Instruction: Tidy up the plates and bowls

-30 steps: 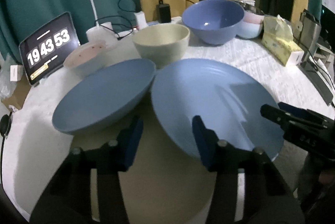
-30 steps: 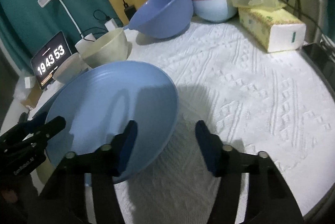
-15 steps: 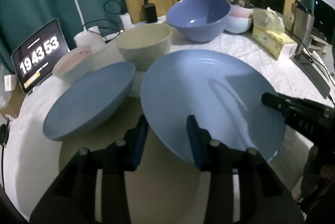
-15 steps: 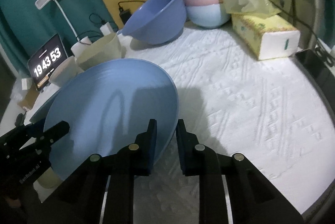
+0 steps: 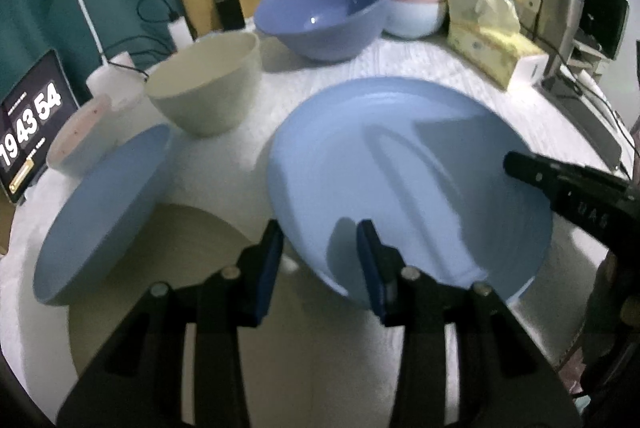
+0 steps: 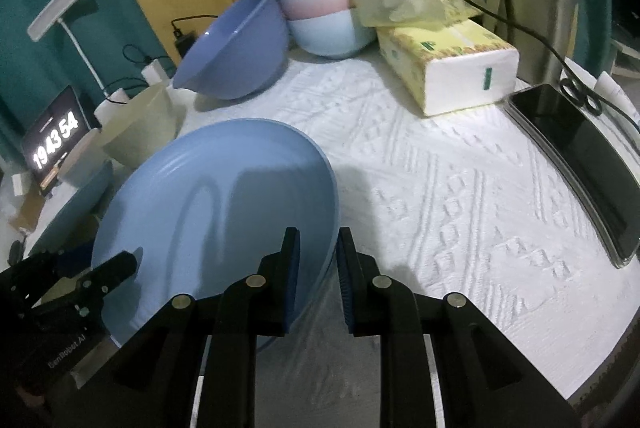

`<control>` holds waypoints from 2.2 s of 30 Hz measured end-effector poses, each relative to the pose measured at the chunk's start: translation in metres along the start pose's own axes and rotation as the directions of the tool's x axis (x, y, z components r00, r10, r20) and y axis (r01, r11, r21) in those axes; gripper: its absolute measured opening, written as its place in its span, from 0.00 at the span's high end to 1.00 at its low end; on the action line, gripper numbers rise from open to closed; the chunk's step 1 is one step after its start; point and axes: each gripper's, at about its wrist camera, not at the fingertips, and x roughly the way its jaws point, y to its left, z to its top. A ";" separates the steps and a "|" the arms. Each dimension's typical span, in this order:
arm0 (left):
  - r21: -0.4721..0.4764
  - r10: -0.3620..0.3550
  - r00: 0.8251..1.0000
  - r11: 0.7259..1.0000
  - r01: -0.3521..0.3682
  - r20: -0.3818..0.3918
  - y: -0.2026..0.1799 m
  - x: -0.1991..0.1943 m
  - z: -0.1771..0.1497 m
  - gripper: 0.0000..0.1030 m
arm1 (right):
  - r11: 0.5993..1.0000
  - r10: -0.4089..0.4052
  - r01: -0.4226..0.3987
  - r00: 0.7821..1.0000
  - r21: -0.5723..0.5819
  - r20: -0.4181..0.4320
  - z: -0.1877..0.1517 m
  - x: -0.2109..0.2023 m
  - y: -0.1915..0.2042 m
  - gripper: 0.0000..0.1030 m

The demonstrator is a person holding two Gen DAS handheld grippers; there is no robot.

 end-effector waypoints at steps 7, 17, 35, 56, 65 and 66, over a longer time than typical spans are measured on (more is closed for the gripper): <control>-0.004 -0.017 1.000 1.000 0.017 0.007 0.004 -0.006 0.000 0.59 | 0.999 -0.035 0.035 0.999 0.001 0.011 0.003 -0.006 0.003 0.79; -0.073 -0.011 0.994 0.997 0.020 0.112 0.034 -0.045 -0.004 0.55 | 0.997 -0.069 0.072 0.991 -0.020 0.111 0.014 -0.042 0.024 0.71; -0.272 0.062 0.969 0.962 0.005 0.238 0.146 -0.096 -0.035 0.36 | 0.984 0.057 -0.037 0.993 -0.173 0.108 0.016 -0.045 0.144 0.64; -0.439 0.165 0.976 0.894 -0.087 0.143 0.268 -0.060 -0.073 0.36 | 0.955 0.122 -0.118 0.993 -0.271 -0.002 0.019 0.007 0.245 0.58; -0.462 0.111 0.990 0.885 -0.056 0.092 0.281 -0.031 -0.076 0.36 | 0.951 0.122 -0.138 0.990 -0.276 -0.074 0.019 0.038 0.258 0.58; -0.465 0.101 0.991 0.884 -0.051 0.083 0.282 -0.027 -0.076 0.36 | 0.951 0.120 -0.139 0.989 -0.275 -0.083 0.019 0.041 0.259 0.58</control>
